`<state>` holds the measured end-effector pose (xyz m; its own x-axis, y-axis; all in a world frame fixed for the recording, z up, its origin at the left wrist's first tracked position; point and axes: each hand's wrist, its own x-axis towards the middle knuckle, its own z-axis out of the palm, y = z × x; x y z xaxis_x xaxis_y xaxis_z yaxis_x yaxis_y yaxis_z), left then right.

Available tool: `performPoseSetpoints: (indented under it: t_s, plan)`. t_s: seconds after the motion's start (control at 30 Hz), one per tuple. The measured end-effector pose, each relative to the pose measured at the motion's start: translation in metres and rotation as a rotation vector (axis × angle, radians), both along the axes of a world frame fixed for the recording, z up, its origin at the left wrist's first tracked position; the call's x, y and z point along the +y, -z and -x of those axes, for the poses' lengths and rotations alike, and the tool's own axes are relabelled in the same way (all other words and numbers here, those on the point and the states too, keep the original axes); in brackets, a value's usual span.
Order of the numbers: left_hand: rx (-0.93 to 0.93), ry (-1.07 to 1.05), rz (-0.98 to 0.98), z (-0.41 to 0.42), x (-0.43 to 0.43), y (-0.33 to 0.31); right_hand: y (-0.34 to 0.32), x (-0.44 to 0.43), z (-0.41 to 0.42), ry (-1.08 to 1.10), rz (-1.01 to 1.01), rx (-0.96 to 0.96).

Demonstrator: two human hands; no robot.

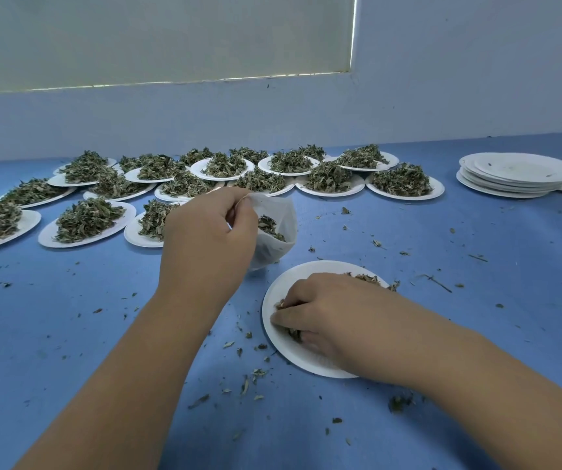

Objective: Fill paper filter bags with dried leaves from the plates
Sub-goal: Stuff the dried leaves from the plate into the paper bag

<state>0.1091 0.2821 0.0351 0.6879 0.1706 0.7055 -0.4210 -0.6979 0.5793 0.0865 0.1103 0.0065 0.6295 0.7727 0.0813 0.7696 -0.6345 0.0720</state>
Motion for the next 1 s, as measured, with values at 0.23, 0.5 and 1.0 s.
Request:
performPoseSetpoints:
  t_s: [0.23, 0.5, 1.0]
  plan:
    - [0.016, 0.005, 0.009, 0.000, 0.000, 0.001, -0.001, 0.001, 0.000, 0.013, -0.018, 0.007]
    - [0.014, -0.001, 0.014, 0.000, 0.001, 0.000, -0.005, -0.003, -0.001, 0.088, -0.275, 0.177]
    - [-0.041, 0.007, -0.035, 0.002, -0.003, 0.000, -0.031, -0.026, 0.002, 0.155, -0.973, 0.617]
